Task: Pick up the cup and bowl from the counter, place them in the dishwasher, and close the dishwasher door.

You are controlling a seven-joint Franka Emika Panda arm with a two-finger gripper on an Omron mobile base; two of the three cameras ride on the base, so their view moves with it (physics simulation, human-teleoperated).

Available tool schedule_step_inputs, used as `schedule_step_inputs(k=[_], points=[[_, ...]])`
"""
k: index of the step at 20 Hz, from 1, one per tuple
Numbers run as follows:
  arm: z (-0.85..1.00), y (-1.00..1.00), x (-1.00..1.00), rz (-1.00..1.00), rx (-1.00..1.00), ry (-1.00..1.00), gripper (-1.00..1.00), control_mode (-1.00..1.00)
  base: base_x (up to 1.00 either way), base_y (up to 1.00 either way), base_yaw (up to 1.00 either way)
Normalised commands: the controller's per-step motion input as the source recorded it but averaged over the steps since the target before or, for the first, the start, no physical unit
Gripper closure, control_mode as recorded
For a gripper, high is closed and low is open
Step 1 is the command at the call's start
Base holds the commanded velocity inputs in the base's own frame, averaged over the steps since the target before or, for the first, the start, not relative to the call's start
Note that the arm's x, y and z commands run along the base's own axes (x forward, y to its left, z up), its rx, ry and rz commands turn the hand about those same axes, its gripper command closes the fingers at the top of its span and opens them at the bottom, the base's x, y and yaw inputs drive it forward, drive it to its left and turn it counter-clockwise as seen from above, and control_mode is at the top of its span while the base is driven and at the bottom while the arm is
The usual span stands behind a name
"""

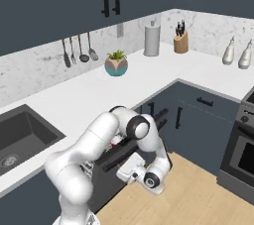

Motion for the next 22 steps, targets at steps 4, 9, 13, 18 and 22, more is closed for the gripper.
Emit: schedule_step_inputs(k=[4, 9, 13, 18, 22], points=[[0.21, 1.0, 0.81, 0.0, 0.0, -0.06, -1.0, -1.0, 0.0, 0.0, 0.0], [0.03, 1.0, 0.75, 0.0, 0.0, -0.02, -1.0, -1.0, 0.0, 0.0, 0.0], [0.0, 1.0, 0.7, 0.0, 0.0, 0.0, -1.0, -1.0, 0.0, 0.0, 0.0], [0.0, 1.0, 0.67, 0.0, 0.0, 0.0, -1.0, -1.0, 0.0, 0.0, 0.0], [0.0, 1.0, 0.64, 0.0, 0.0, 0.0, -1.0, -1.0, 0.0, 0.0, 0.0]])
